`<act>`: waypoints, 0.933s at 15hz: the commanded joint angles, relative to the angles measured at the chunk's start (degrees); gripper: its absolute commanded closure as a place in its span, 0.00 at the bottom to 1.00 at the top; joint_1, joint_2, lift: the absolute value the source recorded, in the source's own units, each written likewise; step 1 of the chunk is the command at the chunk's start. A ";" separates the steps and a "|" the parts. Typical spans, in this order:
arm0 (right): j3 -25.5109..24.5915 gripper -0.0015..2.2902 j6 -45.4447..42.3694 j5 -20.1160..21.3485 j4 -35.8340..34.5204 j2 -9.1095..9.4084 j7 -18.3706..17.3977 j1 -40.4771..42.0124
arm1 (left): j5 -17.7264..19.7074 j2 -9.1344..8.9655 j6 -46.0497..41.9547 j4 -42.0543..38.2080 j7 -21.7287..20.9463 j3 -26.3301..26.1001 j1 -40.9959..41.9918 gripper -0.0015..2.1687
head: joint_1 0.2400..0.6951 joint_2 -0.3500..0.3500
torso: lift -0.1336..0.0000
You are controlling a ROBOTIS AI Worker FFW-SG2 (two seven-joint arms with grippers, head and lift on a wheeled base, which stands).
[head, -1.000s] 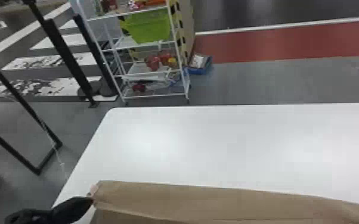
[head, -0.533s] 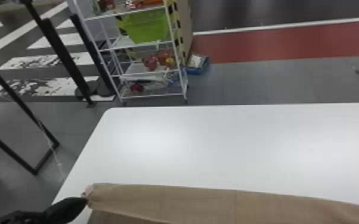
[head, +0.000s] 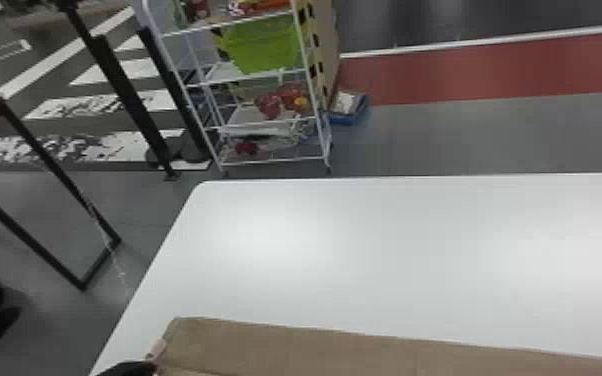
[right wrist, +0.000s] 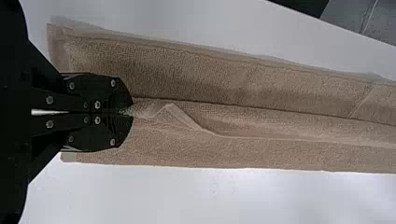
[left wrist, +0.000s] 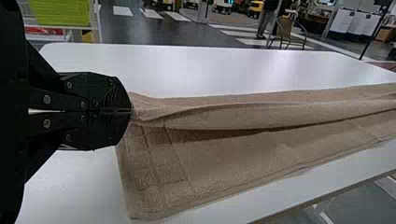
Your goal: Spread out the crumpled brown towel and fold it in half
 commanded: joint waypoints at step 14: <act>-3.50 0.57 -3.88 0.60 -0.66 0.23 -1.90 1.53 | -5.00 -1.30 -0.10 -0.70 4.24 1.28 3.84 0.99 | 1.00 0.98 | 0.09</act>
